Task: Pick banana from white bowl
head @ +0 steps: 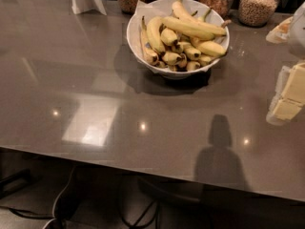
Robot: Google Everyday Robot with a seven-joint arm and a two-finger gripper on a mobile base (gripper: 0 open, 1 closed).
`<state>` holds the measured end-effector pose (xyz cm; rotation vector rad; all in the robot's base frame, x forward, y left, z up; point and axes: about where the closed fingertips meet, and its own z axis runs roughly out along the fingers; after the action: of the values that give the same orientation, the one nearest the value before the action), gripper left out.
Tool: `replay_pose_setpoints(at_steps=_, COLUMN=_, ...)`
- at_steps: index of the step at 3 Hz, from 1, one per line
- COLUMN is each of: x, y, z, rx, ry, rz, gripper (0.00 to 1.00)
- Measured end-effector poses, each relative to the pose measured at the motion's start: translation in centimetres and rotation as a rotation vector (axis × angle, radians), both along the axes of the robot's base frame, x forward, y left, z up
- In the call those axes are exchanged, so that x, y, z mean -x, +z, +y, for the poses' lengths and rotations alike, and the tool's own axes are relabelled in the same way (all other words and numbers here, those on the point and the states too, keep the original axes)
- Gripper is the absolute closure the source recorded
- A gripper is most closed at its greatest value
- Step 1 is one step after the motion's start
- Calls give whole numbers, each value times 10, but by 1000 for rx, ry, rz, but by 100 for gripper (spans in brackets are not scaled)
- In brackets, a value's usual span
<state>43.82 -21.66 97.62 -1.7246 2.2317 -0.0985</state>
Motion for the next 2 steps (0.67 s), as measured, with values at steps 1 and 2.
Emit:
replay_pose_setpoints(at_steps=1, x=0, y=0, z=0, rx=0, ry=0, rz=0, gripper=0)
replay_pose_setpoints(at_steps=2, x=-13, y=0, z=12, rx=-74, ry=31, rz=-66, gripper=0)
